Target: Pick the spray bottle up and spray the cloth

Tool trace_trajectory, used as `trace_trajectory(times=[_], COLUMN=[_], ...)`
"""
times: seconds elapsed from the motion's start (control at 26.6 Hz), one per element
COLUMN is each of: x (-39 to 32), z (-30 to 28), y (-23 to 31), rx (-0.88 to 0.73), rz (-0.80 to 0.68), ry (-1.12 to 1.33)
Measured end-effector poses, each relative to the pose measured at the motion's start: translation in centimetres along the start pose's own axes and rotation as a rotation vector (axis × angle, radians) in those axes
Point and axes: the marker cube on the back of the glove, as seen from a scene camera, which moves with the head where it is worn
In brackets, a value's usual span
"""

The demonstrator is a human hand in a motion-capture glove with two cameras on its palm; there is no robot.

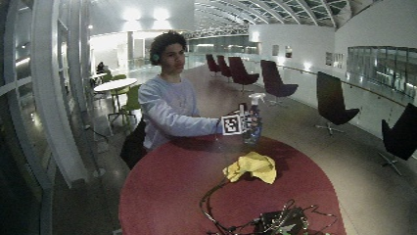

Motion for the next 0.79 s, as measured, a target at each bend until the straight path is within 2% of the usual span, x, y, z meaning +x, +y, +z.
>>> trace_trajectory(times=[0.19,0.49,0.79], x=[2.8,5.8,9.4], z=[-7.2,-17.1,-23.7], y=[4.1,12.8,19.7], rx=[0.023,0.086,0.097], rz=[0.016,0.083,0.177], ry=[0.227,0.390,0.599])
